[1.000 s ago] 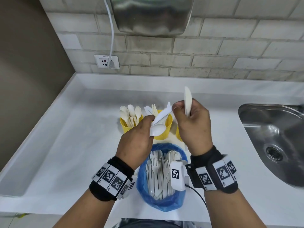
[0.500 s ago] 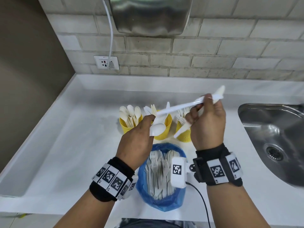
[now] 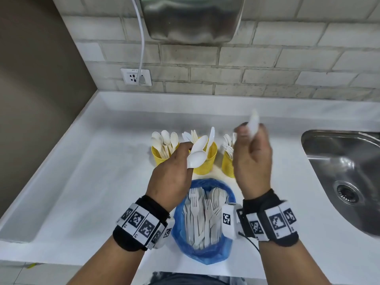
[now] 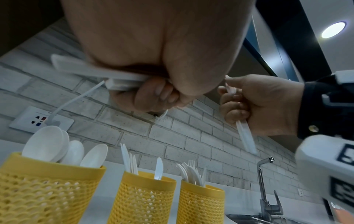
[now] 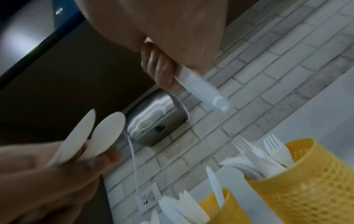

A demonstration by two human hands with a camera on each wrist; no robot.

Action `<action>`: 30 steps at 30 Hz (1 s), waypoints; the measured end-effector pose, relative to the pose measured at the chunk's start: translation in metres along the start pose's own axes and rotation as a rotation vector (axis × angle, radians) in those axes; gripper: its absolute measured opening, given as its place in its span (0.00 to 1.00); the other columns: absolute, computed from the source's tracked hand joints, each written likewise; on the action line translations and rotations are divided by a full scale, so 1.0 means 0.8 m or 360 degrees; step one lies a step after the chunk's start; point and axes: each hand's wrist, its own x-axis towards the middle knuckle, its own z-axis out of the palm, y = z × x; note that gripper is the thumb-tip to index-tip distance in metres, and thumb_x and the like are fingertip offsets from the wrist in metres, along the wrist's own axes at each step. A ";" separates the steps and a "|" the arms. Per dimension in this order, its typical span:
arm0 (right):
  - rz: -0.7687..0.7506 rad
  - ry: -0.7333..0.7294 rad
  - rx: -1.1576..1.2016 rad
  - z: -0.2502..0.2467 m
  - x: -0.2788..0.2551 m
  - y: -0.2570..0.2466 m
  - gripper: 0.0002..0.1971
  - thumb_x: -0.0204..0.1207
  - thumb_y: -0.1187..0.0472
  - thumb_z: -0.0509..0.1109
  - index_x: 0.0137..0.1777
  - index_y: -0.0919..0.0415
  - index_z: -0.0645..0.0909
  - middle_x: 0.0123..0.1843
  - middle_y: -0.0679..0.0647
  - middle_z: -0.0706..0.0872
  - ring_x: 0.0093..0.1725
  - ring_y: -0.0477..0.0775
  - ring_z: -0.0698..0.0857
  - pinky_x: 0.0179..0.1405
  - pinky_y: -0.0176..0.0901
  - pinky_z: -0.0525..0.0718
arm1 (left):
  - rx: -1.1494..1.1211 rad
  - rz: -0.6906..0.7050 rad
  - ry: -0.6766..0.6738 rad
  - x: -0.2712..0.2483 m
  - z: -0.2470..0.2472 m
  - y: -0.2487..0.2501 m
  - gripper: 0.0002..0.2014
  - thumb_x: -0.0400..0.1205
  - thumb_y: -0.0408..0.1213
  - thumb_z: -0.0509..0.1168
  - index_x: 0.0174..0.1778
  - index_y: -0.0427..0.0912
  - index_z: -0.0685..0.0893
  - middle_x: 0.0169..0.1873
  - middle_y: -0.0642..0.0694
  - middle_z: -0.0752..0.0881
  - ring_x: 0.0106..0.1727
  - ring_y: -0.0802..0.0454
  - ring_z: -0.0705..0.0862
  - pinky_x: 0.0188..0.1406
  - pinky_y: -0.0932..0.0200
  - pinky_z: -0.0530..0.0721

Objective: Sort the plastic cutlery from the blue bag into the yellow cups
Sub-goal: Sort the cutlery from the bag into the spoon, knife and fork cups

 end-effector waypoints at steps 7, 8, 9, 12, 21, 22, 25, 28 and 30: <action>0.0170 -0.0491 -0.0273 0.017 -0.014 0.012 0.07 0.82 0.61 0.75 0.48 0.64 0.81 0.26 0.33 0.79 0.29 0.36 0.79 0.32 0.23 0.73 | -0.0065 0.0027 -0.0006 0.001 -0.002 0.007 0.15 0.89 0.38 0.64 0.70 0.44 0.73 0.54 0.48 0.88 0.39 0.43 0.85 0.30 0.53 0.80; 0.0146 -0.0465 -0.0317 0.017 -0.012 0.016 0.08 0.83 0.58 0.75 0.47 0.63 0.81 0.28 0.36 0.79 0.29 0.38 0.78 0.32 0.25 0.72 | -0.0087 0.0038 -0.0003 0.001 -0.001 0.007 0.14 0.89 0.39 0.64 0.70 0.44 0.73 0.54 0.48 0.88 0.39 0.43 0.86 0.31 0.51 0.82; 0.0109 -0.0442 -0.0363 0.017 -0.011 0.018 0.10 0.83 0.55 0.74 0.47 0.62 0.82 0.29 0.40 0.79 0.30 0.41 0.77 0.32 0.29 0.72 | -0.0103 0.0051 0.0001 0.001 0.000 0.006 0.13 0.90 0.40 0.63 0.69 0.44 0.73 0.54 0.48 0.88 0.39 0.43 0.86 0.32 0.50 0.84; 0.0005 -0.0393 -0.0502 0.017 -0.009 0.023 0.15 0.84 0.50 0.73 0.43 0.61 0.80 0.29 0.47 0.77 0.30 0.47 0.76 0.31 0.38 0.74 | -0.0122 0.0097 -0.0006 0.002 0.002 0.005 0.13 0.90 0.43 0.61 0.69 0.44 0.73 0.55 0.48 0.88 0.41 0.45 0.86 0.34 0.49 0.84; -0.0371 -0.0337 -0.0732 0.009 0.011 0.024 0.12 0.86 0.52 0.70 0.44 0.57 0.77 0.29 0.50 0.80 0.31 0.52 0.75 0.32 0.34 0.72 | -0.0666 0.0091 -0.0106 0.004 -0.013 0.003 0.08 0.91 0.44 0.62 0.63 0.48 0.80 0.47 0.59 0.86 0.51 0.59 0.85 0.49 0.66 0.81; -0.0400 -0.0358 -0.0748 0.007 0.013 0.024 0.12 0.86 0.52 0.71 0.44 0.59 0.78 0.30 0.51 0.80 0.31 0.51 0.75 0.32 0.33 0.72 | -0.0712 0.0099 -0.0118 0.006 -0.016 -0.001 0.06 0.89 0.41 0.66 0.60 0.47 0.83 0.47 0.59 0.87 0.52 0.59 0.86 0.51 0.68 0.82; -0.0448 -0.0442 -0.0780 0.009 0.015 0.022 0.12 0.86 0.54 0.71 0.44 0.61 0.79 0.30 0.46 0.75 0.31 0.44 0.73 0.33 0.26 0.69 | -0.0956 -0.0024 -0.0216 0.012 -0.021 -0.010 0.05 0.82 0.37 0.76 0.52 0.45 0.88 0.44 0.53 0.89 0.47 0.55 0.89 0.52 0.58 0.89; -0.0455 -0.0457 -0.0761 0.016 0.014 0.023 0.12 0.85 0.56 0.72 0.44 0.62 0.80 0.30 0.47 0.77 0.32 0.44 0.73 0.34 0.25 0.69 | -0.1023 -0.0129 -0.0189 0.013 -0.020 -0.012 0.09 0.74 0.36 0.83 0.46 0.44 0.90 0.40 0.50 0.90 0.42 0.52 0.91 0.48 0.59 0.91; -0.0412 -0.0477 -0.0733 0.020 0.012 0.021 0.10 0.85 0.54 0.72 0.46 0.61 0.82 0.30 0.43 0.77 0.31 0.43 0.76 0.34 0.26 0.69 | -0.0965 -0.0168 -0.0144 0.015 -0.019 -0.015 0.09 0.73 0.36 0.83 0.41 0.49 0.90 0.36 0.54 0.90 0.40 0.55 0.91 0.48 0.59 0.90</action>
